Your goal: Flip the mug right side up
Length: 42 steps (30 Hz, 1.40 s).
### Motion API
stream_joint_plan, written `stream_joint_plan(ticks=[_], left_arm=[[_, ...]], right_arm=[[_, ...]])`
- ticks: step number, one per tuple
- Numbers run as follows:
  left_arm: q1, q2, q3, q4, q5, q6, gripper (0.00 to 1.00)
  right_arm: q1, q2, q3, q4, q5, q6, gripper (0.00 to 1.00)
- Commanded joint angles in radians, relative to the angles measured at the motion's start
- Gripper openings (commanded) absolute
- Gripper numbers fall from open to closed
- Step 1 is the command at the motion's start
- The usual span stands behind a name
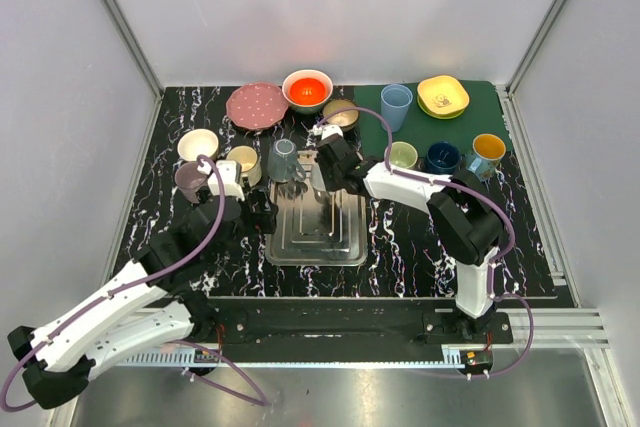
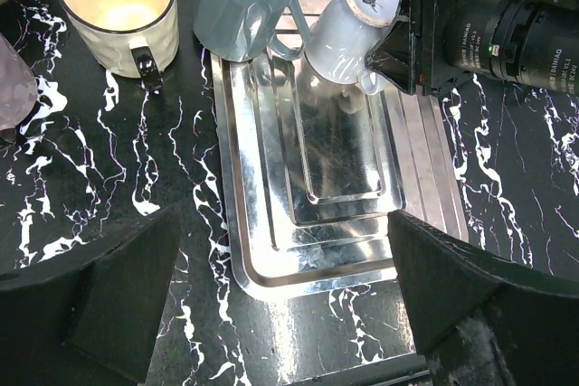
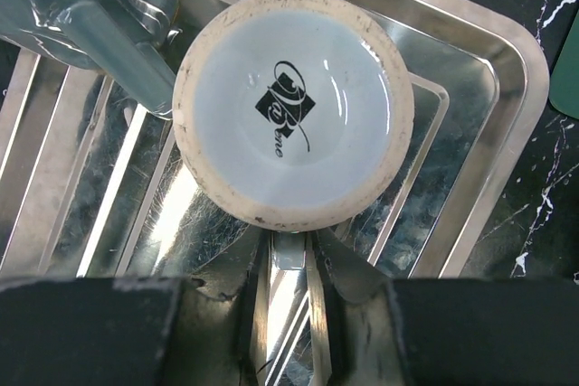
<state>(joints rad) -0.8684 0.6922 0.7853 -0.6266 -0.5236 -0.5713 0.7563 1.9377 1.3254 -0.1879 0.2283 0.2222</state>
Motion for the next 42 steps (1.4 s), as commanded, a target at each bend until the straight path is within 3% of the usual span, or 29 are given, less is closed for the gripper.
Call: stream_joint_plan(ticks=[1, 8, 14, 18, 23, 42], left_arm=[[0.005, 0.004, -0.006, 0.051, 0.016, -0.012, 0.99], [0.005, -0.011, -0.017, 0.048, 0.016, -0.016, 0.99], [0.005, -0.01, -0.02, 0.048, 0.014, -0.015, 0.99], [0.005, -0.002, -0.015, 0.051, 0.017, -0.013, 0.99], [0.005, -0.006, -0.02, 0.054, 0.017, -0.016, 0.99], [0.006, -0.011, -0.031, 0.051, 0.019, -0.021, 0.99]], right_arm=[[-0.003, 0.012, 0.03, -0.105, 0.026, -0.003, 0.26], [-0.006, 0.052, 0.089, -0.145, 0.022, -0.015, 0.37], [-0.005, 0.05, 0.1, -0.147, 0.026, -0.011, 0.3], [-0.005, 0.038, 0.113, -0.148, 0.037, -0.004, 0.5], [-0.005, 0.029, 0.133, -0.15, 0.037, -0.003, 0.59], [-0.034, 0.099, 0.209, -0.18, 0.0, -0.006, 0.45]])
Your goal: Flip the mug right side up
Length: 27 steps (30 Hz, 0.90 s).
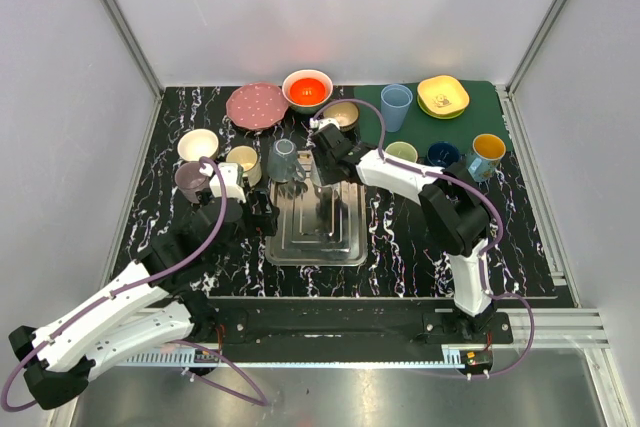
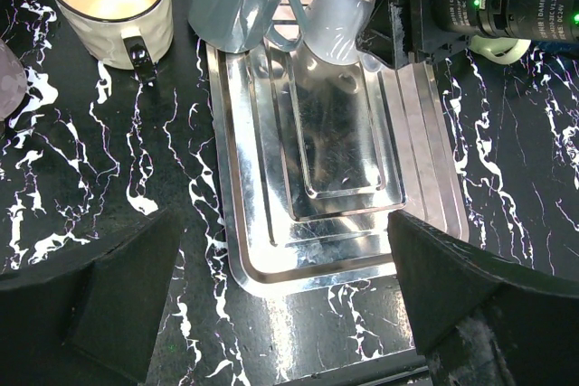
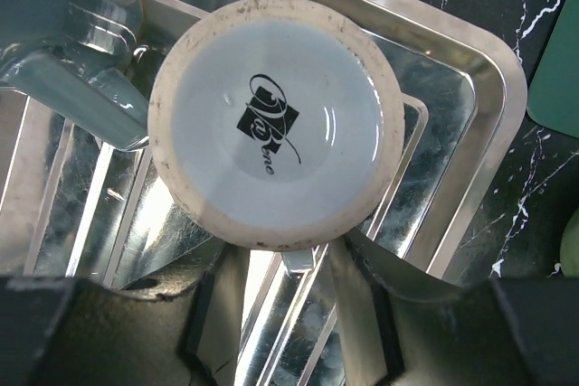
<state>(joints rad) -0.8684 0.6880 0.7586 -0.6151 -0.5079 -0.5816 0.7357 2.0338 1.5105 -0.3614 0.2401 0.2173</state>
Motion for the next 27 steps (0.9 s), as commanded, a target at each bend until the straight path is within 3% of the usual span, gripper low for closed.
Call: stream_joint_plan(ticks=[1, 3, 9, 13, 19, 27], left_arm=[[0.006, -0.005, -0.004, 0.043, 0.003, -0.011, 0.99], [0.006, -0.004, -0.002, 0.043, 0.005, -0.011, 0.99], [0.006, -0.001, -0.005, 0.046, 0.008, -0.014, 0.99], [0.006, 0.001, -0.016, 0.049, 0.002, -0.021, 0.99], [0.008, -0.028, -0.073, 0.121, -0.024, -0.063, 0.99], [0.029, -0.058, -0.183, 0.354, 0.179, -0.116, 0.99]], right_arm=[[-0.01, 0.002, 0.022, -0.005, -0.012, -0.002, 0.43], [-0.013, -0.001, 0.022, -0.004, -0.012, -0.002, 0.37], [-0.013, -0.012, 0.019, 0.003, -0.007, -0.003, 0.01], [-0.012, -0.043, -0.004, -0.002, 0.01, 0.036, 0.0], [-0.012, -0.278, -0.166, 0.041, -0.01, 0.076, 0.0], [-0.013, -0.51, -0.357, 0.139, -0.174, 0.2, 0.0]])
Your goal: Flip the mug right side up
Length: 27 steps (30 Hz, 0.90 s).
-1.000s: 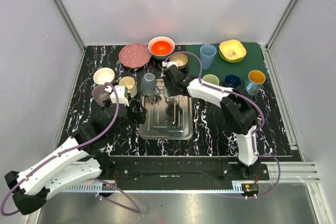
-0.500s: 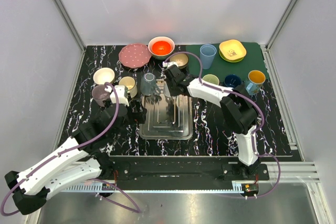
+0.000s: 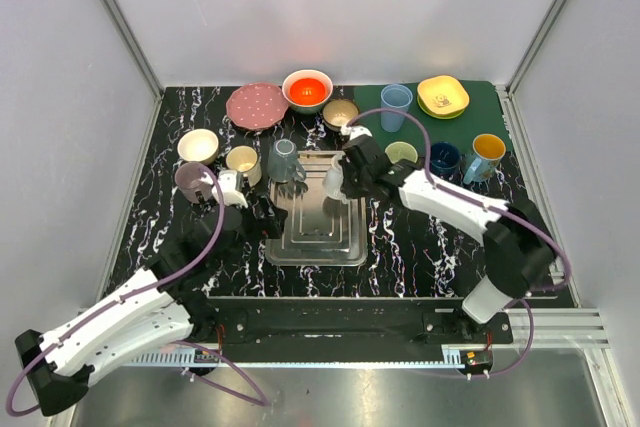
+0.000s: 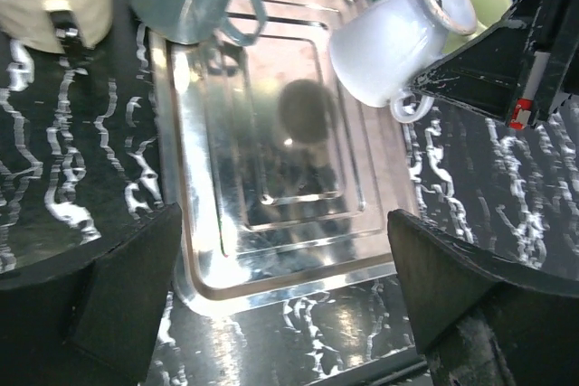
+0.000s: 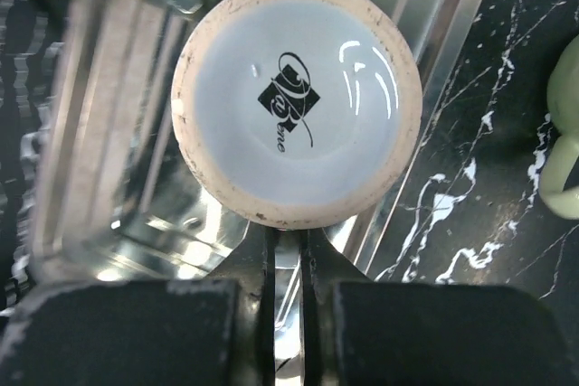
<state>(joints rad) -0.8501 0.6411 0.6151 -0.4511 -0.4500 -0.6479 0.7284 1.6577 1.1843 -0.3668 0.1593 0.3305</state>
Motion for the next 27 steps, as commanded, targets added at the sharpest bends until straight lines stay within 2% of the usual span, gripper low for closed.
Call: stream_joint_plan(ticks=[1, 3, 5, 10, 16, 21, 27], left_arm=[[0.013, -0.012, -0.07, 0.254, 0.146, -0.077, 0.99], [0.016, -0.023, -0.106, 0.333, 0.215, -0.117, 0.99], [0.017, -0.041, -0.178, 0.507, 0.296, -0.168, 0.99], [0.023, -0.084, -0.365, 0.971, 0.387, -0.294, 0.99], [0.084, 0.003, -0.433, 1.319, 0.438, -0.392, 0.96], [0.193, 0.196, -0.431, 1.603, 0.588, -0.502, 0.9], [0.22, 0.434, -0.339, 1.834, 0.712, -0.588, 0.77]], right_arm=[[-0.009, -0.171, -0.043, 0.16, -0.11, 0.117, 0.0], [-0.014, -0.214, -0.087, 0.235, -0.18, 0.152, 0.0], [-0.026, -0.289, -0.161, 0.368, -0.263, 0.228, 0.0], [-0.079, -0.424, -0.331, 0.792, -0.406, 0.465, 0.0], [-0.095, -0.415, -0.368, 1.004, -0.55, 0.648, 0.0], [-0.093, -0.426, -0.374, 1.025, -0.586, 0.682, 0.0], [-0.093, -0.449, -0.384, 1.011, -0.607, 0.676, 0.0]])
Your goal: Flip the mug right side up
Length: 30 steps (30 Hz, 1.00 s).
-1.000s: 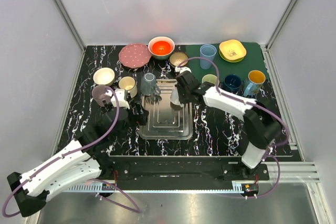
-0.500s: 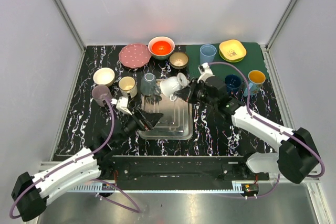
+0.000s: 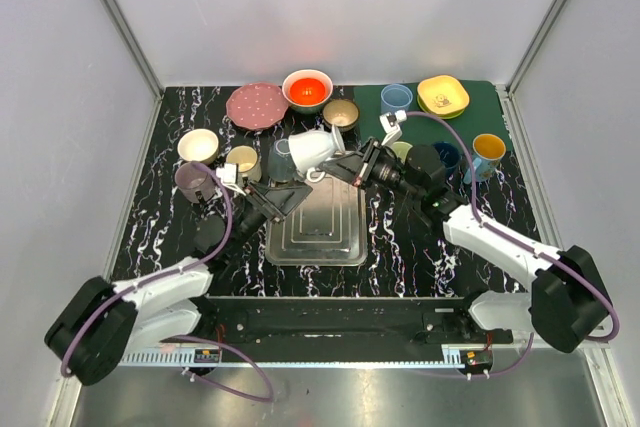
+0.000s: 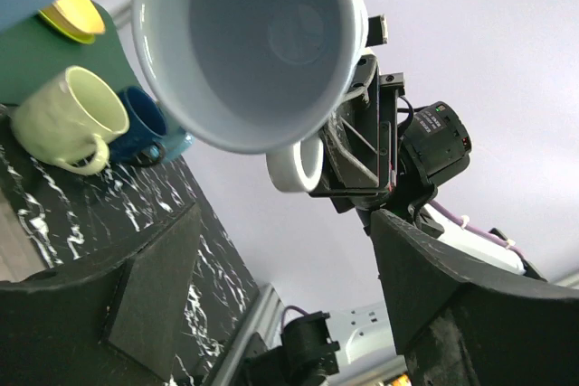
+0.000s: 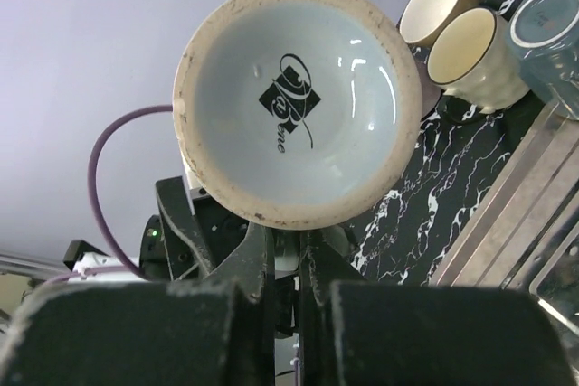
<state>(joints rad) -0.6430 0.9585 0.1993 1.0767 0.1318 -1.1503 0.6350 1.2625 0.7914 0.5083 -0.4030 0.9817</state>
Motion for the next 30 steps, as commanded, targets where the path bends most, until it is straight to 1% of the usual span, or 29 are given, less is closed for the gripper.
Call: stream_joint_plan(ticks=[1, 2, 5, 8, 10, 11, 12, 14, 16, 18, 19, 22, 25, 28, 29, 30], left_arm=[[0.014, 0.141, 0.104, 0.349, 0.141, -0.107, 0.76], [0.016, 0.164, 0.118, 0.362, 0.163, -0.117, 0.74], [0.016, 0.22, 0.164, 0.399, 0.178, -0.135, 0.73], [0.017, 0.238, 0.189, 0.393, 0.169, -0.134, 0.72], [0.022, 0.252, 0.209, 0.382, 0.17, -0.134, 0.68], [0.022, 0.256, 0.212, 0.385, 0.17, -0.134, 0.65], [0.023, 0.272, 0.215, 0.387, 0.169, -0.135, 0.55], [0.028, 0.284, 0.219, 0.408, 0.16, -0.149, 0.42], [0.034, 0.301, 0.221, 0.434, 0.15, -0.166, 0.34], [0.04, 0.309, 0.229, 0.437, 0.144, -0.175, 0.34], [0.042, 0.309, 0.232, 0.44, 0.146, -0.183, 0.38], [0.048, 0.309, 0.241, 0.442, 0.131, -0.203, 0.53], [0.048, 0.313, 0.255, 0.445, 0.117, -0.216, 0.54], [0.048, 0.325, 0.264, 0.462, 0.106, -0.232, 0.45], [0.049, 0.329, 0.268, 0.465, 0.111, -0.233, 0.34], [0.052, 0.333, 0.275, 0.465, 0.111, -0.232, 0.28]], right_arm=[[0.002, -0.06, 0.011, 0.128, -0.048, 0.02, 0.0], [0.0, -0.063, 0.008, 0.122, -0.049, 0.017, 0.0], [0.002, -0.066, 0.005, 0.108, -0.056, 0.006, 0.0], [0.0, -0.072, -0.003, 0.105, -0.06, -0.001, 0.0], [0.0, -0.071, -0.009, 0.11, -0.065, -0.002, 0.0], [0.002, -0.072, -0.015, 0.111, -0.069, -0.002, 0.0], [0.0, -0.071, -0.02, 0.114, -0.069, 0.002, 0.0], [0.0, -0.074, -0.03, 0.122, -0.069, 0.003, 0.0], [0.0, -0.077, -0.037, 0.119, -0.072, 0.0, 0.0], [0.002, -0.077, -0.038, 0.116, -0.076, -0.006, 0.0], [0.002, -0.078, -0.04, 0.113, -0.077, -0.008, 0.0], [0.0, -0.08, -0.047, 0.111, -0.077, -0.02, 0.0], [0.002, -0.074, -0.055, 0.13, -0.082, -0.026, 0.0], [0.003, -0.068, -0.055, 0.141, -0.089, -0.031, 0.0], [0.002, -0.068, -0.057, 0.141, -0.091, -0.032, 0.0], [0.003, -0.066, -0.058, 0.141, -0.092, -0.035, 0.0]])
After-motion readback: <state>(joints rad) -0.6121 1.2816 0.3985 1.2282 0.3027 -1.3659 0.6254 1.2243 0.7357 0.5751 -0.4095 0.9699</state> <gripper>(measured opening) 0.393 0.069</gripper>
